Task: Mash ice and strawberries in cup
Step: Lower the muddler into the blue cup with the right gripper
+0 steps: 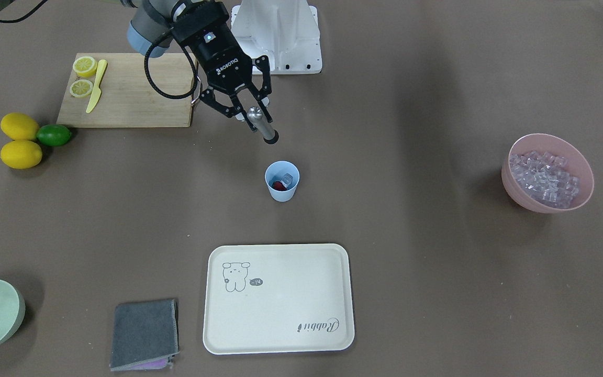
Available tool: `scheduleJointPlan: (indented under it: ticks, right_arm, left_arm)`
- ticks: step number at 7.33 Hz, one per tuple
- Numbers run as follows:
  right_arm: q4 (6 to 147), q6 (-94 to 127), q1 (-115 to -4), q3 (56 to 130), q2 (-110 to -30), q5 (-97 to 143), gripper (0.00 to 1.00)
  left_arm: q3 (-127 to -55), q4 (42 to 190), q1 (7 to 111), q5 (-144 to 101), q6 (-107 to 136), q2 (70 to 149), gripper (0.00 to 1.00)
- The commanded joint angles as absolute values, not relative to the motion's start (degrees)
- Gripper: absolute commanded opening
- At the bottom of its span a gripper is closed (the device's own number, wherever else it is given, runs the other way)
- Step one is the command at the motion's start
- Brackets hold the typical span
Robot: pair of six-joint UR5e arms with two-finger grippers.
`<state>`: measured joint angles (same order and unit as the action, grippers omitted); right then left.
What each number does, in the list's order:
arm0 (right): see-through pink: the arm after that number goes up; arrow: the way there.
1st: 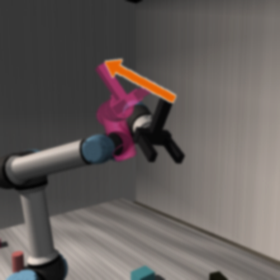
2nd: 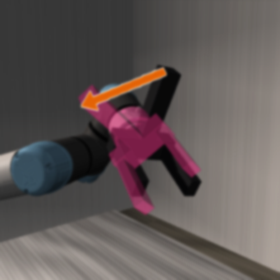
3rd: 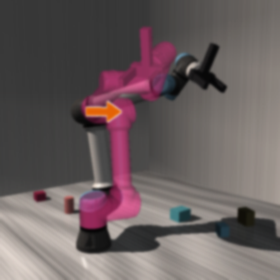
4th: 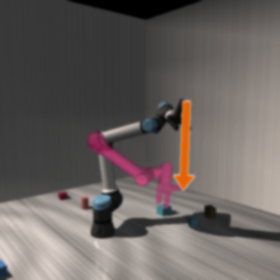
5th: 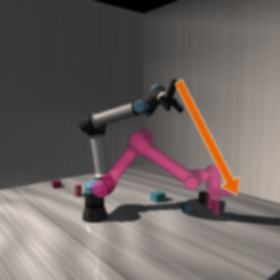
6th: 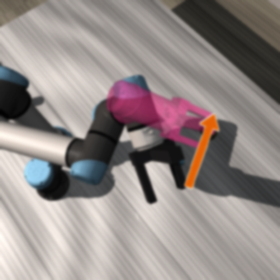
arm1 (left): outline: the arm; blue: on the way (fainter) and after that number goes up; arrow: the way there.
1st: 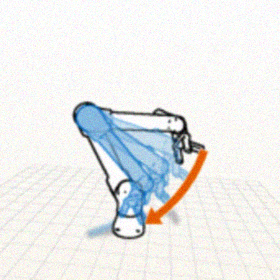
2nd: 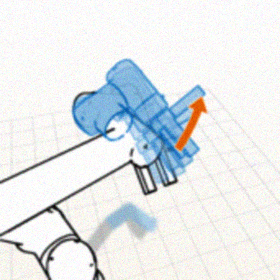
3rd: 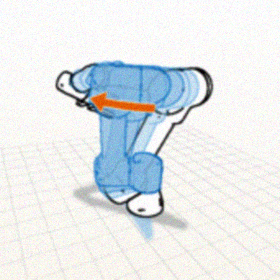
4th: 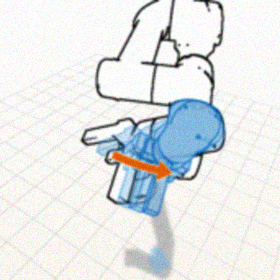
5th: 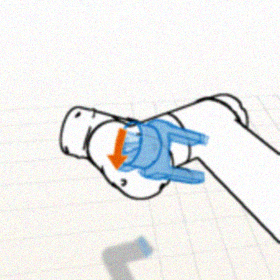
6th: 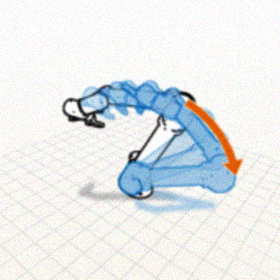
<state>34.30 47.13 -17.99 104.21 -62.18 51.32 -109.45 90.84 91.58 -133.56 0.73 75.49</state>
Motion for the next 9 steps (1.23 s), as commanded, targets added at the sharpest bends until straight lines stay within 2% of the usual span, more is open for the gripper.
scheduleJointPlan:
  ticks: [1, 9]
  right_arm:
    - [33.14, 44.31, -17.23, 99.52, -60.03, 43.11, 0.0]
    - [31.99, 43.42, -14.06, 90.97, -54.93, 40.25, 0.0]
  left_arm:
    - [-109.34, 90.79, 91.5, -133.59, 0.79, 75.59, 0.98]
    - [-108.72, 90.88, 91.58, -133.59, 0.7, 75.5, 0.98]
